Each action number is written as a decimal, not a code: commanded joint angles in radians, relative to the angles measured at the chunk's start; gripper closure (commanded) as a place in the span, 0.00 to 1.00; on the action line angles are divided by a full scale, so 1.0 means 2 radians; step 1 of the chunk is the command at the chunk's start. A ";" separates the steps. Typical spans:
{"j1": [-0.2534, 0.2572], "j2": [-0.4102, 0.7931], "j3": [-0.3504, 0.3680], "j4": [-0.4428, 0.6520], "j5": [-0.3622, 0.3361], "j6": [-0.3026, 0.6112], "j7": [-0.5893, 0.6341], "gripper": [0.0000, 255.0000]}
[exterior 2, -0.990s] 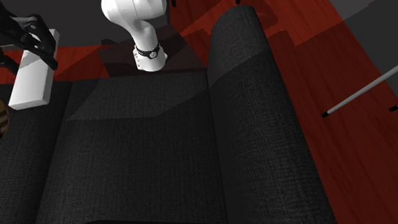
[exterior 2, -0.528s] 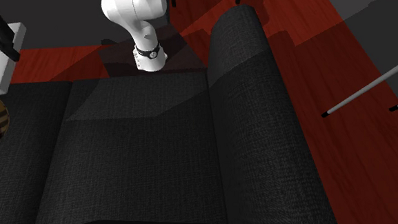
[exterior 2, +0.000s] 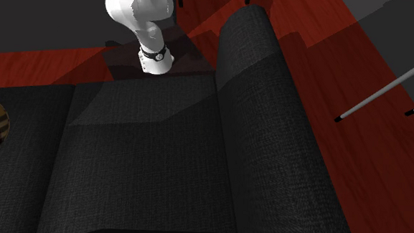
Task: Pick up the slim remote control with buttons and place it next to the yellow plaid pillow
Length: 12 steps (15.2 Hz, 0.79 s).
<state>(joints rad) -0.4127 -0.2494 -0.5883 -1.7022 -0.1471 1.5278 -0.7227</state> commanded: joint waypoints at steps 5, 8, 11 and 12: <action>-0.019 0.038 -0.054 0.031 0.016 0.007 -0.076 1.00; -0.020 0.030 -0.052 0.004 0.011 0.028 -0.071 1.00; -0.021 0.023 -0.051 -0.023 0.007 0.049 -0.068 1.00; -0.021 0.021 -0.051 -0.031 0.006 0.055 -0.067 1.00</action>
<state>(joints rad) -0.4537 -0.2017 -0.6907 -1.7451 -0.1331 1.6231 -0.8586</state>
